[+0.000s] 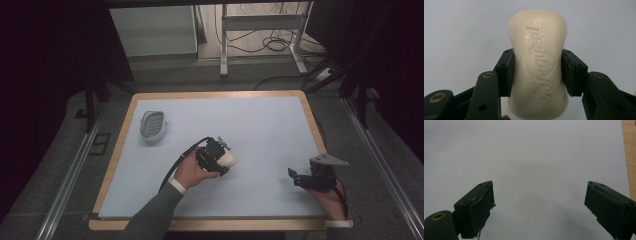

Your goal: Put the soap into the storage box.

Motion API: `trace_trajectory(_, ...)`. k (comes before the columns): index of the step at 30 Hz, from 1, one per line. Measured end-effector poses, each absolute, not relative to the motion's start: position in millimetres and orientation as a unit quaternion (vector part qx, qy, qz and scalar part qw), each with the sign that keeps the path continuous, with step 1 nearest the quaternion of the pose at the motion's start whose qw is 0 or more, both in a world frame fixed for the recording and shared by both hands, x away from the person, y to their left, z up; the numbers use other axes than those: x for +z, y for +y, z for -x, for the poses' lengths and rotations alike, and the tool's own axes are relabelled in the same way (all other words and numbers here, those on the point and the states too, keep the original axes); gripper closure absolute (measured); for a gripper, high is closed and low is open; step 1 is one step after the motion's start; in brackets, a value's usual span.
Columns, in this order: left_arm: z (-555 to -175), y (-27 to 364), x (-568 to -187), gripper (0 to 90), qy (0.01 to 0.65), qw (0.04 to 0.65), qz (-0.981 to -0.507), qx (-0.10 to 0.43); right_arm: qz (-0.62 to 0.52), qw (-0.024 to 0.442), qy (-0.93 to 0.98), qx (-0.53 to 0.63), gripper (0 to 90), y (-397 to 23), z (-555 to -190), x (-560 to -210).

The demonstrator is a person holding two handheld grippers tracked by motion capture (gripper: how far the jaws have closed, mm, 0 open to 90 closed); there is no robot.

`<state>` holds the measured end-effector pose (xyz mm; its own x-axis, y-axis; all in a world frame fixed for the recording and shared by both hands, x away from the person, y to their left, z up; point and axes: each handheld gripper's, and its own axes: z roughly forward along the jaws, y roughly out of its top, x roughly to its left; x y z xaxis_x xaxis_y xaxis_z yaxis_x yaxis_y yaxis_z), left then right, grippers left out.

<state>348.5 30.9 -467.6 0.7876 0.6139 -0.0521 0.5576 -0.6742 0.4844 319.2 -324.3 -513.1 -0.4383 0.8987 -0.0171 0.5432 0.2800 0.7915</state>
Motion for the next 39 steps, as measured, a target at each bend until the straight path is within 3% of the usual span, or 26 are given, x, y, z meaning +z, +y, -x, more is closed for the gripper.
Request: trace_trajectory(39,-373.3,92.5,-452.7,49.5,0.383,0.265,-0.882,0.063,-0.476,0.239,0.764,0.364,9.3,-324.7,-319.2,-514.9)
